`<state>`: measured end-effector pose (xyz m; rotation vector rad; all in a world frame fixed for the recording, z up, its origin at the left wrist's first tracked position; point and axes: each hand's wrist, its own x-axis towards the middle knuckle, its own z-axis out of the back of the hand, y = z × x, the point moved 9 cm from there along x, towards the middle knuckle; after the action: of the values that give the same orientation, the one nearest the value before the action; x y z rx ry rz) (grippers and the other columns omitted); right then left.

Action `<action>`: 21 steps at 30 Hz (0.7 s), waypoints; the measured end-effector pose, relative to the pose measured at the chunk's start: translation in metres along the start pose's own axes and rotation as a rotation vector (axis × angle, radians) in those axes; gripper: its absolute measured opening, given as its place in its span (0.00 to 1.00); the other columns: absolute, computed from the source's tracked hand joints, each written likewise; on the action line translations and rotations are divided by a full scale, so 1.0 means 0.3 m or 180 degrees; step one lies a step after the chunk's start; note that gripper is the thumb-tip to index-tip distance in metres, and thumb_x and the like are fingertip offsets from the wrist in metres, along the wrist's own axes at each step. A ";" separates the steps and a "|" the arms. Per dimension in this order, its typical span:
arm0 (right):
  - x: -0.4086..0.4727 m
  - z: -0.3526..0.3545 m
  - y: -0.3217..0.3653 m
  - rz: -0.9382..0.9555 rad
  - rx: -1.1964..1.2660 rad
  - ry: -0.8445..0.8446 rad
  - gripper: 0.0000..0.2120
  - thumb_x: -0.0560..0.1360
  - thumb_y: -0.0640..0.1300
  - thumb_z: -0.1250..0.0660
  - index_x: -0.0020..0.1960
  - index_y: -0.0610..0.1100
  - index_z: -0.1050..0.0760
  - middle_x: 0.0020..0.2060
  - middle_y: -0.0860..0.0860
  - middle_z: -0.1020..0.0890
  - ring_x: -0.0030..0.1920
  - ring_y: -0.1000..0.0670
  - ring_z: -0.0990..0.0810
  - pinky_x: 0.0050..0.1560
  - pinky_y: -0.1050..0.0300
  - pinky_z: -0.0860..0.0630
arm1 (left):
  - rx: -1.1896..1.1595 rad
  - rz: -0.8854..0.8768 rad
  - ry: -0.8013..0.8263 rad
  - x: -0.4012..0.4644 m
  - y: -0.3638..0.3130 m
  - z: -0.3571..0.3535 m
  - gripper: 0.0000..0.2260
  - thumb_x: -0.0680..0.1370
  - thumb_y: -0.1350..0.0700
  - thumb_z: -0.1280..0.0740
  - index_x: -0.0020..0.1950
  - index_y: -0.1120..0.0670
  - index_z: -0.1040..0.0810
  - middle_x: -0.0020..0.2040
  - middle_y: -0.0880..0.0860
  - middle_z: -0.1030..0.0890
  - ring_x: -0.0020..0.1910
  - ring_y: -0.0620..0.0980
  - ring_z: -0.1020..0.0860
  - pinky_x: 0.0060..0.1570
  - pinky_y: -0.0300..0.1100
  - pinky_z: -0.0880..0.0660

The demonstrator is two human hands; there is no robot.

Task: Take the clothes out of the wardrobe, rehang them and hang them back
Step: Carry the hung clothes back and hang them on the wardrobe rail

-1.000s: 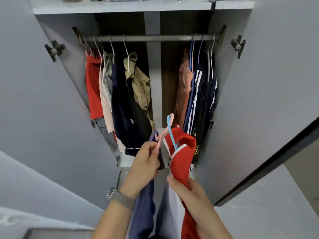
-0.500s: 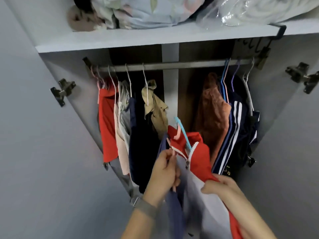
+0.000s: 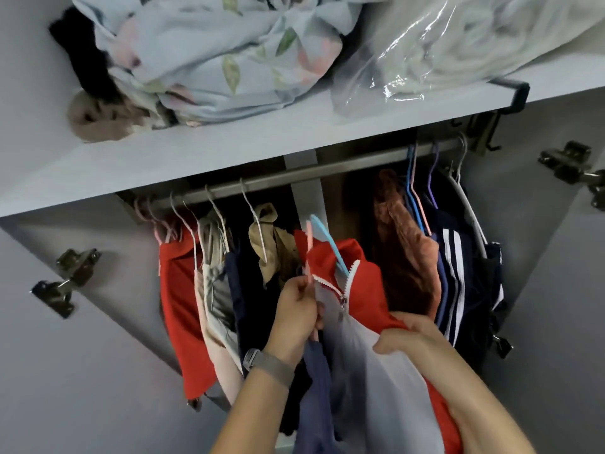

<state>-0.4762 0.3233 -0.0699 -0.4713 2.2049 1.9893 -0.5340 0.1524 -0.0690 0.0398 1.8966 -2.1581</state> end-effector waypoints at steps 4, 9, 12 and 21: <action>0.116 0.039 0.033 -0.0021 0.0210 -0.0290 0.15 0.52 0.42 0.32 0.34 0.33 0.25 0.30 0.43 0.26 0.33 0.46 0.27 0.40 0.55 0.34 | 0.0035 -0.0199 -0.0070 0.086 -0.123 0.045 0.08 0.82 0.62 0.46 0.51 0.58 0.27 0.29 0.51 0.32 0.24 0.43 0.34 0.20 0.34 0.37; 0.208 0.091 0.022 -0.0068 0.0369 -0.0499 0.12 0.54 0.45 0.32 0.35 0.39 0.22 0.33 0.44 0.22 0.38 0.43 0.24 0.44 0.51 0.31 | 0.0173 -0.0573 -0.0042 0.145 -0.252 0.054 0.08 0.82 0.63 0.46 0.54 0.59 0.27 0.33 0.50 0.32 0.25 0.42 0.35 0.20 0.33 0.39; 0.256 0.114 0.015 -0.0107 0.0335 -0.0536 0.16 0.54 0.46 0.32 0.38 0.40 0.19 0.37 0.43 0.16 0.45 0.40 0.19 0.50 0.49 0.26 | 0.0169 -0.0696 -0.0150 0.211 -0.284 0.026 0.09 0.83 0.61 0.47 0.50 0.55 0.28 0.31 0.49 0.32 0.23 0.40 0.35 0.20 0.32 0.39; 0.291 0.146 0.010 -0.0012 0.0582 -0.0494 0.10 0.72 0.32 0.35 0.43 0.47 0.20 0.43 0.49 0.17 0.49 0.47 0.21 0.57 0.52 0.29 | 0.0578 -0.0423 -0.1071 0.553 -0.263 0.152 0.07 0.80 0.63 0.41 0.52 0.62 0.23 0.34 0.53 0.24 0.23 0.46 0.28 0.18 0.33 0.35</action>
<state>-0.5642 0.3547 -0.0989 -0.2872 2.2580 1.7362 -0.7040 0.0864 -0.0184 -0.3991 1.5522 -2.2464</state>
